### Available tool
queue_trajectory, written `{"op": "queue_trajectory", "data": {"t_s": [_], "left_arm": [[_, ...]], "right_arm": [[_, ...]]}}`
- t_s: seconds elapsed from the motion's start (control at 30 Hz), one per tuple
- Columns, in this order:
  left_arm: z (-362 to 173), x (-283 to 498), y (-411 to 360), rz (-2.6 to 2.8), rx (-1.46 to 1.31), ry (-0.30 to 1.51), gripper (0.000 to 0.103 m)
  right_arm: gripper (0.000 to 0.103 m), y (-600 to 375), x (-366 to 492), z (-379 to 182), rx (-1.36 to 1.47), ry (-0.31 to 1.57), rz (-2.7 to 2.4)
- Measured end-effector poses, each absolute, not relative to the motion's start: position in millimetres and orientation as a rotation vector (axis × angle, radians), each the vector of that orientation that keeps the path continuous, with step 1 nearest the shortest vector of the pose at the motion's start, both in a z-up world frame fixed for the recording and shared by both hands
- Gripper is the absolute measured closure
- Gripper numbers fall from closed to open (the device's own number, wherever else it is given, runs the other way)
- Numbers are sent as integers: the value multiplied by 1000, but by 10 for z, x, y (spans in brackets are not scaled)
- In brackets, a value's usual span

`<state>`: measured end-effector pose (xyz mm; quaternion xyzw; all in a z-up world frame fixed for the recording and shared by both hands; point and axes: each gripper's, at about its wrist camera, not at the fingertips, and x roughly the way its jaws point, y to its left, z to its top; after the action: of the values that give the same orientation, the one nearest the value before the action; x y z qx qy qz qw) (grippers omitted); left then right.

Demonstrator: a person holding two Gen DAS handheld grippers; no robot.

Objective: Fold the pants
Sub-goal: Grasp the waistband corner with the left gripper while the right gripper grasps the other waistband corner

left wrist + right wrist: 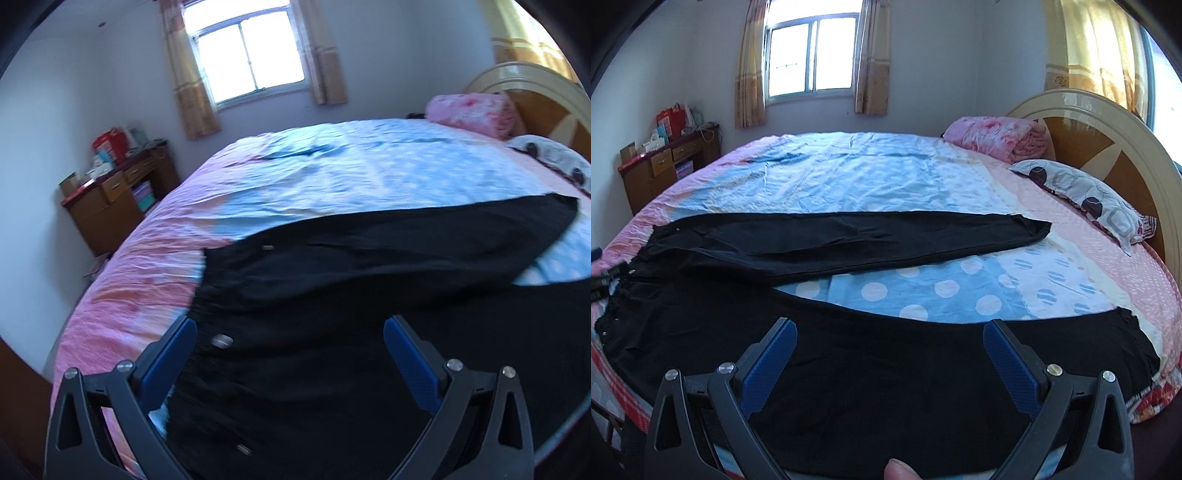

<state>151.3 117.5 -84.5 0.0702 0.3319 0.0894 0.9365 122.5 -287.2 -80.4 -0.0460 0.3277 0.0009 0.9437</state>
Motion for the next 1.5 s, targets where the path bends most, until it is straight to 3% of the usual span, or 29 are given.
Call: {"op": "queue_trajectory", "data": {"t_s": [0.47, 0.73, 0.87, 0.93, 1.2, 1.27, 1.33, 1.5], "left_arm": [[-1066, 2723, 2106, 238, 103, 800, 0], [-1304, 3276, 2496, 217, 5, 903, 22], [-1457, 3445, 2522, 198, 6, 951, 27], [-1538, 3485, 2552, 161, -43, 981, 40], [-1652, 3458, 2615, 112, -90, 982, 41], [-1656, 3472, 2607, 109, -80, 989, 41], [-1657, 3496, 2598, 105, -69, 999, 41], [-1664, 3516, 2588, 90, -46, 999, 41]], "right_arm": [[1, -2777, 1963, -936, -167, 716, 35], [1, -2945, 2095, -881, -172, 714, 1], [1, -3030, 2151, -920, -174, 730, -12], [1, -3095, 2183, -927, -166, 734, -13], [2, -3823, 2448, -755, -71, 744, -78], [4, -4152, 2581, -686, -23, 750, -126], [23, -4409, 2717, -670, 12, 768, -160], [30, -4987, 3252, -675, 69, 846, -236]]}}
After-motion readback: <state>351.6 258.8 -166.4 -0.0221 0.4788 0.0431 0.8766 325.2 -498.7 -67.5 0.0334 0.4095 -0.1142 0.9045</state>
